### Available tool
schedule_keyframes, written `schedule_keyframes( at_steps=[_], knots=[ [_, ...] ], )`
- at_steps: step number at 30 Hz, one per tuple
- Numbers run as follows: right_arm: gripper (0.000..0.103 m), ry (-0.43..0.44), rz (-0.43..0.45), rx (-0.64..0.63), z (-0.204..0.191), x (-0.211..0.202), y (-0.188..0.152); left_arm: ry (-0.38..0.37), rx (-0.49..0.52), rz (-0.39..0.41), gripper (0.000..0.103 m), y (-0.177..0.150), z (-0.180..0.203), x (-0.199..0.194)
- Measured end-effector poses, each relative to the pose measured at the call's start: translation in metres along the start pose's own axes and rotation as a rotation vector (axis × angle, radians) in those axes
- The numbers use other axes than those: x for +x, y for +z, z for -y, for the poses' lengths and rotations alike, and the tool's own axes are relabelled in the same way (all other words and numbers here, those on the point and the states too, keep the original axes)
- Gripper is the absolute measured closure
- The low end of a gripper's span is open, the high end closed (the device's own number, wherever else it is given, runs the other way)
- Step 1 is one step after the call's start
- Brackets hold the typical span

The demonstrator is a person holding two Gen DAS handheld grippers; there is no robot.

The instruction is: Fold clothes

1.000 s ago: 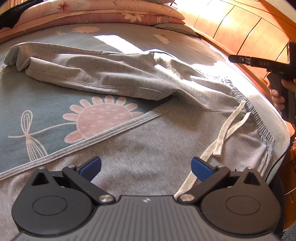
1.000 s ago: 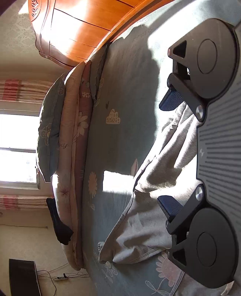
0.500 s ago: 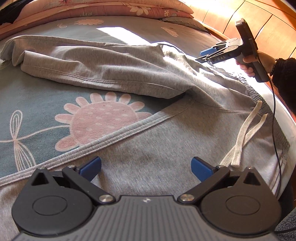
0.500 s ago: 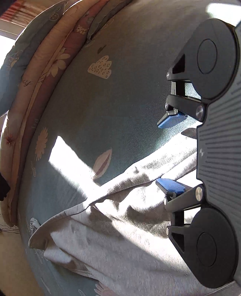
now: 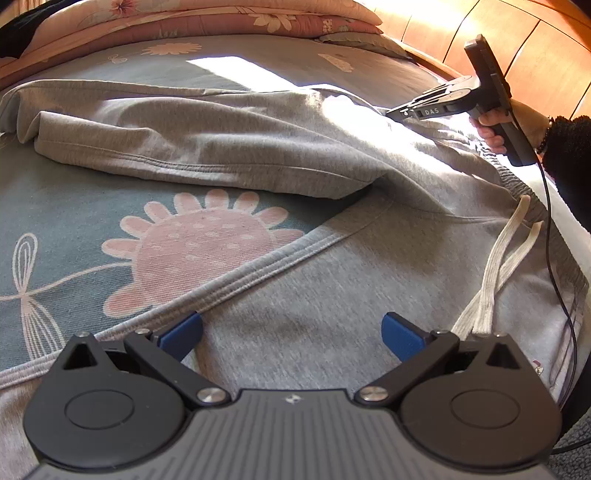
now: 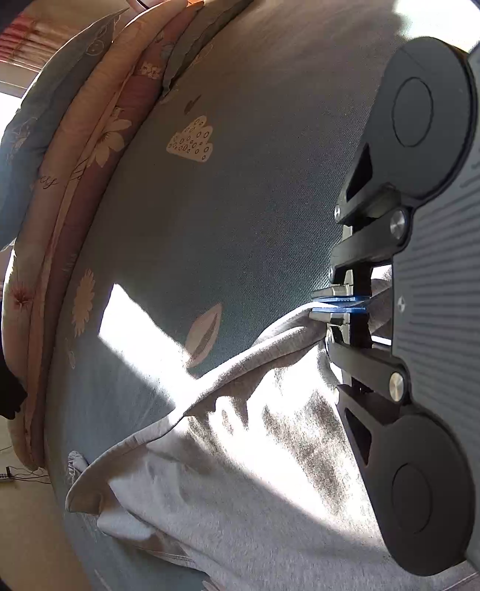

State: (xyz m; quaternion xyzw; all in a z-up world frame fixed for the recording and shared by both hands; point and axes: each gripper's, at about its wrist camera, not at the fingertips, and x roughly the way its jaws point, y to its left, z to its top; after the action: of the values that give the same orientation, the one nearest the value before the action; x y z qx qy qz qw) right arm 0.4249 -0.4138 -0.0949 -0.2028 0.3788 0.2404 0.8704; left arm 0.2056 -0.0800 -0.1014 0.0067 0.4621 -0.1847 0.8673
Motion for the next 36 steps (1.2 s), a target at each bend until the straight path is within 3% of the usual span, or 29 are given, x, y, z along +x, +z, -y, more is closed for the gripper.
schedule_keyframes(
  at_steps=[6,7,8,9,10,11,12,14,17,19,20,24,27,29,34,36],
  knots=[
    [0.099,-0.140,0.002,0.054,0.001,0.003,0.005,-0.001,0.001,0.002,0.001,-0.002,-0.002,-0.002],
    [0.089,-0.155,0.019,0.071,0.002,-0.001,0.008,-0.002,-0.002,0.004,0.001,-0.003,-0.003,-0.002],
    [0.087,-0.130,0.047,0.095,0.004,-0.008,0.011,-0.004,-0.006,0.006,0.001,-0.003,-0.004,-0.003],
    [0.076,-0.081,0.083,0.112,0.005,-0.015,0.014,-0.006,-0.010,0.009,0.001,-0.003,-0.005,-0.003],
    [0.064,-0.025,0.114,0.110,0.004,-0.021,0.017,-0.007,-0.010,0.010,0.001,-0.003,-0.005,-0.002],
    [0.039,0.011,0.137,0.079,0.000,-0.022,0.020,-0.006,-0.006,0.011,0.001,-0.004,-0.005,-0.002],
    [0.031,0.034,0.156,0.038,-0.005,-0.022,0.024,-0.004,-0.003,0.010,0.001,-0.004,-0.005,-0.001],
    [0.031,0.057,0.139,-0.023,-0.011,-0.011,0.030,-0.002,0.003,0.011,0.001,-0.004,-0.004,-0.001],
    [0.036,0.122,0.044,-0.030,-0.011,0.019,0.038,-0.003,0.006,0.010,0.001,-0.005,-0.005,-0.001],
    [0.053,0.169,0.007,-0.010,-0.013,0.029,0.036,-0.007,0.005,0.010,0.001,-0.005,-0.006,-0.001],
    [0.077,0.207,0.018,0.008,-0.014,0.027,0.035,-0.008,0.005,0.010,0.001,-0.005,-0.006,-0.001],
    [0.090,0.099,0.037,-0.019,-0.028,0.018,0.033,-0.003,0.012,0.013,0.001,-0.006,-0.006,0.000],
    [0.087,0.040,0.030,0.047,-0.024,0.022,0.035,-0.001,0.006,0.015,0.001,-0.006,-0.005,0.000],
    [0.078,0.006,0.035,0.069,-0.025,0.019,0.037,-0.006,0.000,0.014,0.001,-0.006,-0.007,-0.001],
    [0.068,-0.051,0.074,0.131,-0.011,-0.036,0.035,0.010,-0.024,0.021,0.001,-0.006,-0.009,-0.010],
    [0.055,-0.097,0.083,0.164,0.008,-0.067,0.021,0.011,-0.024,0.038,0.001,-0.006,-0.009,-0.018]
  ],
)
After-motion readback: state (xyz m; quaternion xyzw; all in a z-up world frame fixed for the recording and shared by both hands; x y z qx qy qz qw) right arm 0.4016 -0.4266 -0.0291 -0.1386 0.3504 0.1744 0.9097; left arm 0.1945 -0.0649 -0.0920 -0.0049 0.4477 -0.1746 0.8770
